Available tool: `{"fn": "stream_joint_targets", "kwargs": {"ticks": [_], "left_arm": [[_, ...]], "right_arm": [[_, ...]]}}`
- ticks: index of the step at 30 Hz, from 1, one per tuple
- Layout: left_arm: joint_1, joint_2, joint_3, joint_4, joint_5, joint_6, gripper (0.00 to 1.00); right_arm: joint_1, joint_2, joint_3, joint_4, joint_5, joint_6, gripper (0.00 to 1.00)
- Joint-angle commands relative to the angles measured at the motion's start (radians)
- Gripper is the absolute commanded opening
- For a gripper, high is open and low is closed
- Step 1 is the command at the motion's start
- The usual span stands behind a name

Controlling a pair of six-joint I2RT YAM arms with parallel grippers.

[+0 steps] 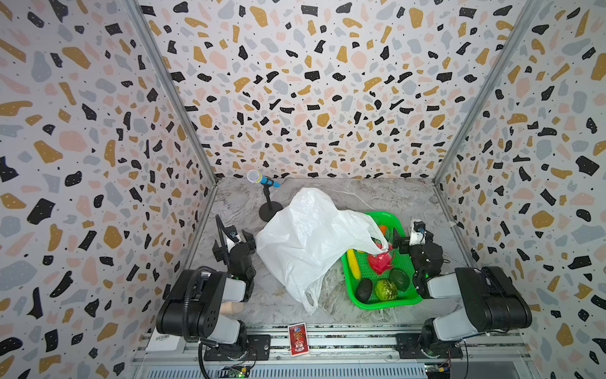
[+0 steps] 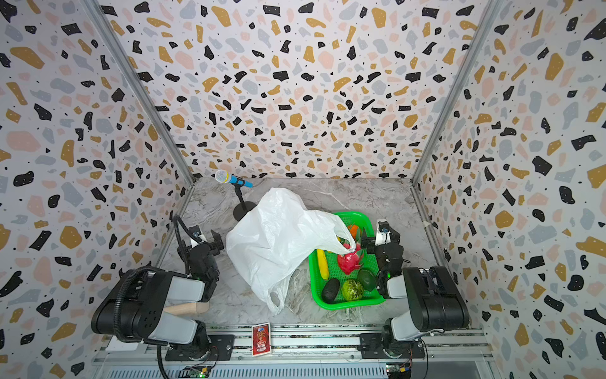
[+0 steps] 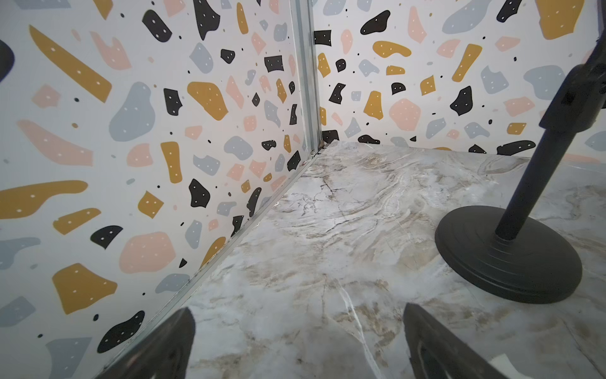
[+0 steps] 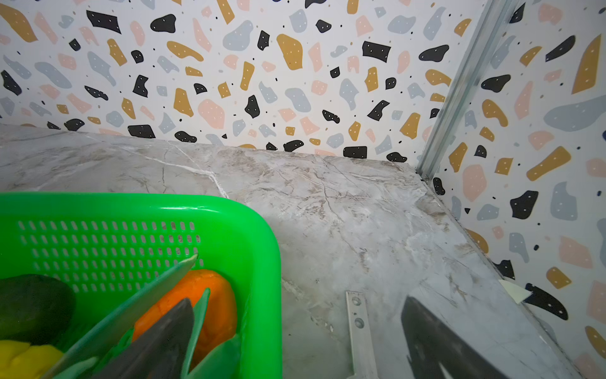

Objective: Place the fruits into the plastic bag
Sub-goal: Pick up the plastic bag from the center of the table.

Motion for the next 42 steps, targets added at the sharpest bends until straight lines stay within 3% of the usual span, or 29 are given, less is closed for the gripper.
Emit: {"fn": "stream_joint_targets", "kwargs": {"ticks": [1, 7, 30, 42], "left_arm": [[0.004, -0.004, -0.001, 0.052, -0.005, -0.01, 1.0], [0.011, -0.006, 0.0, 0.045, 0.006, -0.014, 0.99], [0.038, -0.012, 0.006, 0.027, 0.058, -0.029, 0.99], [0.038, -0.01, 0.007, 0.024, 0.059, -0.028, 0.99]], "right_arm": [[0.014, -0.005, -0.005, -0.035, 0.007, -0.01, 0.99], [0.047, -0.011, -0.037, 0.021, 0.059, -0.027, 0.99], [0.045, -0.01, -0.032, 0.01, 0.056, -0.024, 0.99], [-0.037, -0.005, 0.001, -0.046, -0.08, 0.018, 0.99]]}}
